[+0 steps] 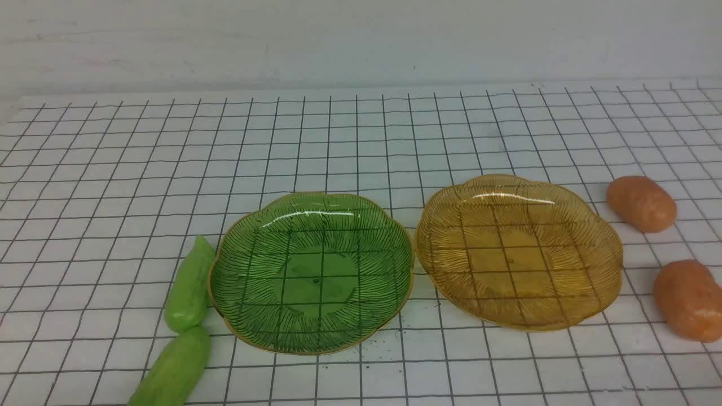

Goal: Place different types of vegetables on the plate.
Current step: 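Put the potato onto the plate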

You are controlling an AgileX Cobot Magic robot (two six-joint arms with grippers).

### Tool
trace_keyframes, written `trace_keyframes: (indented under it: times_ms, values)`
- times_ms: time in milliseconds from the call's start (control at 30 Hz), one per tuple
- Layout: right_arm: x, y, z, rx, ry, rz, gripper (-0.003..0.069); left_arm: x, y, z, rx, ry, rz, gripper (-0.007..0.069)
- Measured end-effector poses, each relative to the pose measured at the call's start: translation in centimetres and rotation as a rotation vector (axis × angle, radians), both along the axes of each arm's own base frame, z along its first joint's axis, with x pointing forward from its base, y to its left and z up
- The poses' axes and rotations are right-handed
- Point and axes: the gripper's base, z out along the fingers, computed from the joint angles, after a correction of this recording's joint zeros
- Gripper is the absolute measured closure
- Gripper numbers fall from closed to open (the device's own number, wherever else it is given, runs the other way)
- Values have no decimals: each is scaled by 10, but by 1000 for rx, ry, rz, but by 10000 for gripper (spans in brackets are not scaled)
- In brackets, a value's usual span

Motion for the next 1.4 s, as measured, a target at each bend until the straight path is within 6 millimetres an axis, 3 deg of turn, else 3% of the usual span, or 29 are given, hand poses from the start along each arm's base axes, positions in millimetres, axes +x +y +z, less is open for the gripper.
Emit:
trace_keyframes:
  times_ms: [1100,1233,1333,1400]
  values:
    - [0,0,0,0,0,0,673,0,0,0,-4,0,-1,632]
    - [0,0,0,-3,0,0,673,0,-5,1,-204,12,13,632]
    - [0,0,0,33,-2,-3,673,-1,-15,4,-664,52,41,632]
    - [0,2,1,146,-14,-8,673,-1,-19,6,-863,74,51,632]
